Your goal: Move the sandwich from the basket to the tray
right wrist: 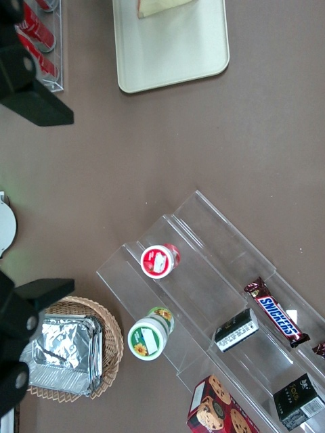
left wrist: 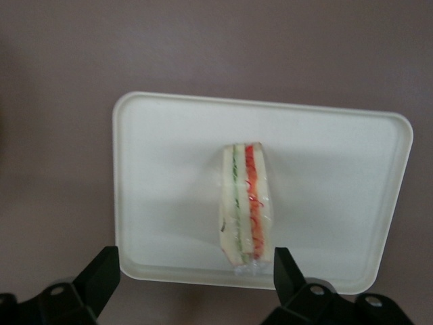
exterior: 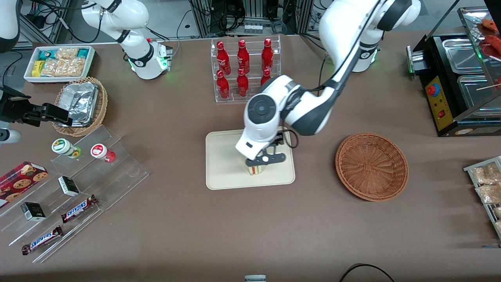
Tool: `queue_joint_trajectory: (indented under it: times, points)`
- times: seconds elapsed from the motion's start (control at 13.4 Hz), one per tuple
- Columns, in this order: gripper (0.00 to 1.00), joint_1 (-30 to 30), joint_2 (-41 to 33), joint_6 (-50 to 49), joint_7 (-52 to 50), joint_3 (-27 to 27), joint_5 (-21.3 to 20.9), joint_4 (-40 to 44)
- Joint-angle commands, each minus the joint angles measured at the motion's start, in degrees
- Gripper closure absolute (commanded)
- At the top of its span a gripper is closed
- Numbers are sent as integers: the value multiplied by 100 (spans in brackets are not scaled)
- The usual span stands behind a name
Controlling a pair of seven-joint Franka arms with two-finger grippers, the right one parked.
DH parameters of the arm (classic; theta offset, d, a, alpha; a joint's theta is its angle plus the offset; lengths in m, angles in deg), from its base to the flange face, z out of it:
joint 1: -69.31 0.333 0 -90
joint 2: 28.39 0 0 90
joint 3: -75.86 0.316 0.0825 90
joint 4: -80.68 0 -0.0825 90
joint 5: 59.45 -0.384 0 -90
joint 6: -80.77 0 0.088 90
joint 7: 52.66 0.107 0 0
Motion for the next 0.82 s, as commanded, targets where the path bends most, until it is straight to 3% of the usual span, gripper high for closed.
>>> queue_joint_trajectory:
  times: [0.0, 0.74]
  points:
    - [0, 309, -517, -106, 365, -27, -10, -421]
    - [0, 1820, -1739, -773, 2491, -27, 43, -1441]
